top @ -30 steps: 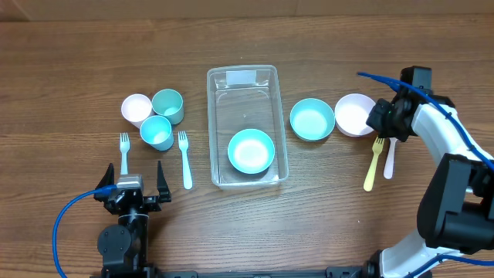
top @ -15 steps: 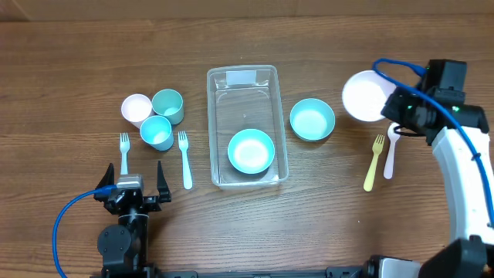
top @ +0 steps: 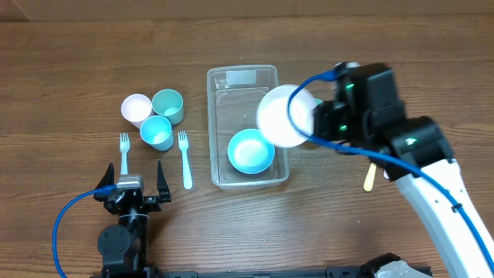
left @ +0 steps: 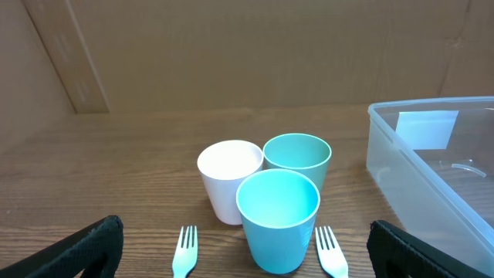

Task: Pack container
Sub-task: 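Carry the white bowl into the container, stack it, release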

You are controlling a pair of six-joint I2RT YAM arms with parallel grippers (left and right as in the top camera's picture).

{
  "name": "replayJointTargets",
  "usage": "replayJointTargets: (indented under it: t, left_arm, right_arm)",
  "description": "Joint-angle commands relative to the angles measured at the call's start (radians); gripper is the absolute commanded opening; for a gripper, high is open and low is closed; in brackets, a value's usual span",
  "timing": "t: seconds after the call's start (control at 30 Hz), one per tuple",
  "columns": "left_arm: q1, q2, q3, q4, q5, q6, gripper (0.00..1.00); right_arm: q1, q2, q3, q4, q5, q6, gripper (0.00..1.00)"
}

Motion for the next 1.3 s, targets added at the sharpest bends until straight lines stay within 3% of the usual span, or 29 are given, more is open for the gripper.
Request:
replayJointTargets:
  t: [0.0, 0.37, 0.77, 0.8, 0.87, 0.9, 0.93, 1.17, 1.27]
  left_arm:
    - [-0.002, -0.007, -0.003, 0.000, -0.002, 0.015, 1.00]
    - [-0.002, -0.007, -0.003, 0.000, -0.002, 0.015, 1.00]
    - [-0.002, -0.007, -0.003, 0.000, -0.002, 0.015, 1.00]
    - [-0.002, -0.007, -0.003, 0.000, -0.002, 0.015, 1.00]
    - [-0.002, -0.007, -0.003, 0.000, -0.002, 0.015, 1.00]
    - [-0.002, -0.007, -0.003, 0.000, -0.002, 0.015, 1.00]
    - [-0.002, -0.007, -0.003, 0.000, -0.002, 0.015, 1.00]
    - [-0.002, -0.007, -0.003, 0.000, -0.002, 0.015, 1.00]
    - [-0.002, -0.007, -0.003, 0.000, -0.002, 0.015, 1.00]
  right_arm:
    - [0.101, 0.045, 0.026, 0.004, 0.010, 0.011, 0.04]
    - [0.202, 0.355, 0.026, 0.056, 0.042, 0.014, 0.04]
    - [0.202, 0.393, 0.026, 0.061, 0.105, 0.013, 0.04]
    - [0.202, 0.393, 0.026, 0.061, 0.106, 0.013, 0.05]
    - [0.202, 0.393, 0.026, 0.061, 0.106, 0.013, 0.51]
    - [0.202, 0.393, 0.026, 0.061, 0.106, 0.013, 0.63]
    - [0.202, 0.393, 0.026, 0.061, 0.106, 0.013, 0.68]
    - [0.202, 0.384, 0.047, 0.060, 0.107, 0.015, 0.72]
    - [0.175, 0.356, 0.100, 0.009, 0.154, 0.093, 0.70]
